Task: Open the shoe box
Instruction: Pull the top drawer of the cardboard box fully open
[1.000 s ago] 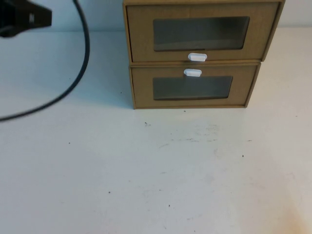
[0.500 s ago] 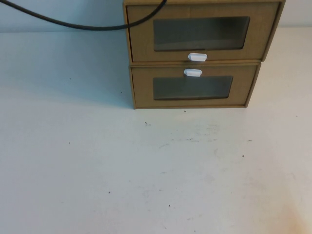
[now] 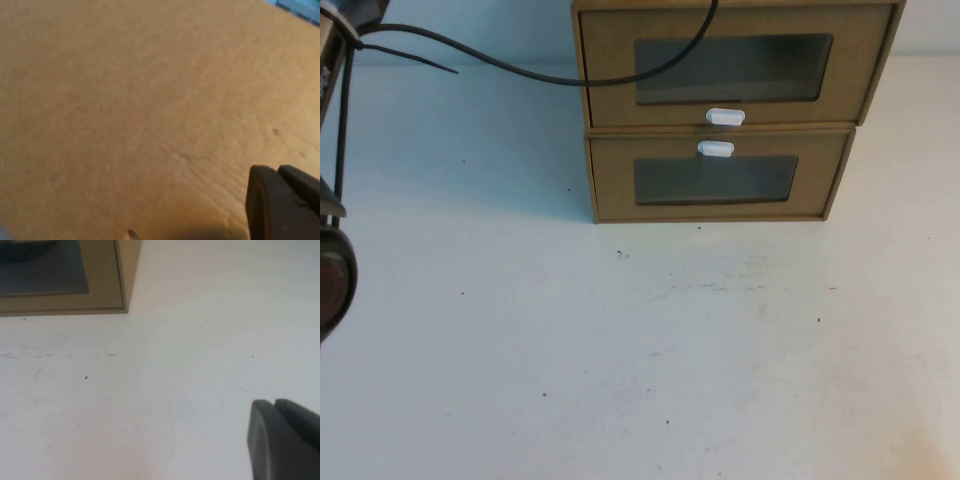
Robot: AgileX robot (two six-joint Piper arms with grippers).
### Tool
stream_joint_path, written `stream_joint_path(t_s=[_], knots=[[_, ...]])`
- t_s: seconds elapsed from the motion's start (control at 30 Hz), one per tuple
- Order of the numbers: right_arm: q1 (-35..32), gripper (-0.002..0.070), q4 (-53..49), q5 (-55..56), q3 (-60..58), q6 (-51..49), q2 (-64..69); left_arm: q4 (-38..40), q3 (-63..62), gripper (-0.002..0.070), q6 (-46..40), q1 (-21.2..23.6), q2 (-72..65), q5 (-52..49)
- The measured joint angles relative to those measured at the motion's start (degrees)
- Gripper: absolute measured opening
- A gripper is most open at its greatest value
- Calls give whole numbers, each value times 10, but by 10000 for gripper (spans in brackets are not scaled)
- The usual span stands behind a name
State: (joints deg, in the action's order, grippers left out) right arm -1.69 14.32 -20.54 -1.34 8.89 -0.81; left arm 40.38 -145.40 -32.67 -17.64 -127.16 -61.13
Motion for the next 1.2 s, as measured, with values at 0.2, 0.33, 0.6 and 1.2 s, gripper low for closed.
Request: stream_joint_path(t_s=[0.2, 0.33, 0.6, 1.2], knots=[[0, -13, 0, 0, 0, 0, 0, 0, 0, -4, 0, 0, -12, 0], [0, -14, 0, 0, 0, 0, 0, 1, -3, -4, 0, 0, -15, 2], [0, -14, 0, 0, 0, 0, 0, 4, -5, -4, 0, 0, -22, 11], [0, -14, 192, 121, 0, 0, 0, 5, -5, -4, 1, 0, -24, 19]])
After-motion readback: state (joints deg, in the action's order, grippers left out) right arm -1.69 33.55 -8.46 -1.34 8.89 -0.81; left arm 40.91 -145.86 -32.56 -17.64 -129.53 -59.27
